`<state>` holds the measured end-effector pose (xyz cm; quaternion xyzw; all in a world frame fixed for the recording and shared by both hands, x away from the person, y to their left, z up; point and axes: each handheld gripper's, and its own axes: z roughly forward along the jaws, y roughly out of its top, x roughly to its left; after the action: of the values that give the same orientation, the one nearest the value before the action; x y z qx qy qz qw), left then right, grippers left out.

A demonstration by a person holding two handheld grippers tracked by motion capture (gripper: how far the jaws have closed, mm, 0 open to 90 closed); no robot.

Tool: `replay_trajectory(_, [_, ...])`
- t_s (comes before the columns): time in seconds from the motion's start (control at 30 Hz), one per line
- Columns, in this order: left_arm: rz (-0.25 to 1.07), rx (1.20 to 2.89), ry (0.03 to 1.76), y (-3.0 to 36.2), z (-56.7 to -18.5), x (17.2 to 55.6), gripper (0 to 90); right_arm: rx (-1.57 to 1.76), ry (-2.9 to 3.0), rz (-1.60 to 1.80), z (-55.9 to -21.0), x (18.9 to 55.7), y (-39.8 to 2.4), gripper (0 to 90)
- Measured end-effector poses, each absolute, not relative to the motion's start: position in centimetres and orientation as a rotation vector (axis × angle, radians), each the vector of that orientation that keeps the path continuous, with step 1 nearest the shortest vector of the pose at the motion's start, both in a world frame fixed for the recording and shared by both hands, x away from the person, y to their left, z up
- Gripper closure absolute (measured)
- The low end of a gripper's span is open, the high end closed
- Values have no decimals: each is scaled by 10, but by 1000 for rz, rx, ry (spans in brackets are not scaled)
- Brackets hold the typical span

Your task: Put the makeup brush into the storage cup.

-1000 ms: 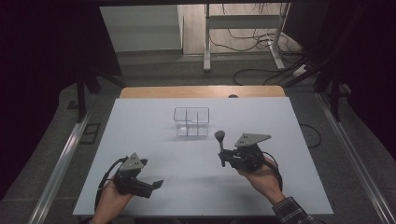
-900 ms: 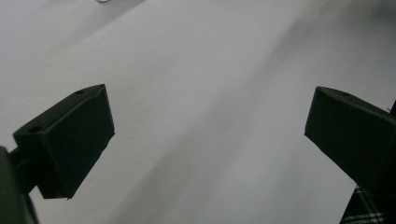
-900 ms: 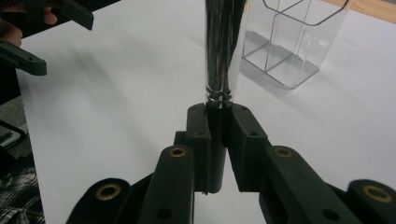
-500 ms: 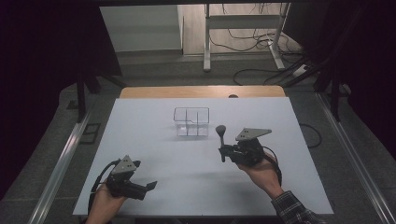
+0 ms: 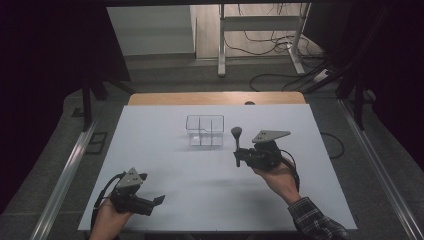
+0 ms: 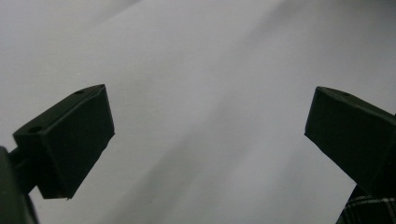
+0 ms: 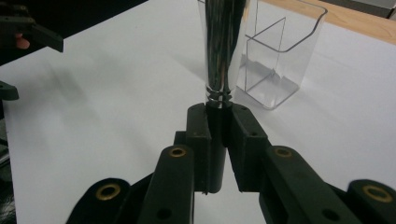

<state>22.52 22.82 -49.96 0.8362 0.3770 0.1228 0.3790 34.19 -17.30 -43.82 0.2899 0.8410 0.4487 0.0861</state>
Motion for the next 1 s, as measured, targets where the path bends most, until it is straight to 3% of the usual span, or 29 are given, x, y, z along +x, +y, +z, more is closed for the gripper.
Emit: replay_trajectory(1.0, [343, 2110, 1009, 247, -502, 221, 13, 884, 2483, 1362, -430, 371, -159, 785])
